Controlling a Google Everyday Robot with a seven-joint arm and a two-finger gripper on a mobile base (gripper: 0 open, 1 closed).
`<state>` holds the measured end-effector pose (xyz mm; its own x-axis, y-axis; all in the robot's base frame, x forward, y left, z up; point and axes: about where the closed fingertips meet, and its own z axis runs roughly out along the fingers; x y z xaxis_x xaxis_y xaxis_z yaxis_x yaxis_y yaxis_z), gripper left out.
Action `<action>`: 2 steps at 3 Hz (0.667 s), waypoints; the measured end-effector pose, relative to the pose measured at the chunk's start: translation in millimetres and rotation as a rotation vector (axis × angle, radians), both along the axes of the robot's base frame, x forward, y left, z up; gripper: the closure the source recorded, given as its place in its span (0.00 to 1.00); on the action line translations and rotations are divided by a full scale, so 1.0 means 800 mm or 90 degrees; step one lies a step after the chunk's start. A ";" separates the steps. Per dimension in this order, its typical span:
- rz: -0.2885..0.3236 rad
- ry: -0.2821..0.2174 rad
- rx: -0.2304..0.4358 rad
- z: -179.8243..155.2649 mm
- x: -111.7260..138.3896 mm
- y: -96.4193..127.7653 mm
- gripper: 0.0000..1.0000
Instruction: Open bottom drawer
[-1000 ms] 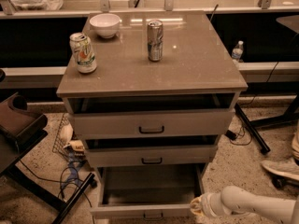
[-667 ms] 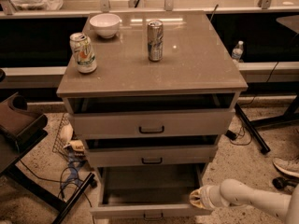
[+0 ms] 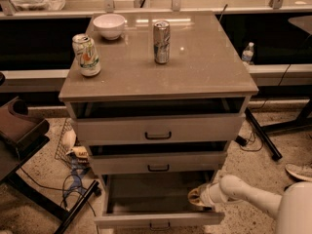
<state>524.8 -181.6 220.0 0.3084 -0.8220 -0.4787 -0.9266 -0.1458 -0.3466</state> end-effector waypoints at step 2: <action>0.002 -0.001 0.026 -0.055 0.057 0.007 1.00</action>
Offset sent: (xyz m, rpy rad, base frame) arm 0.0156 0.0193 -0.0350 0.0448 0.0257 0.0372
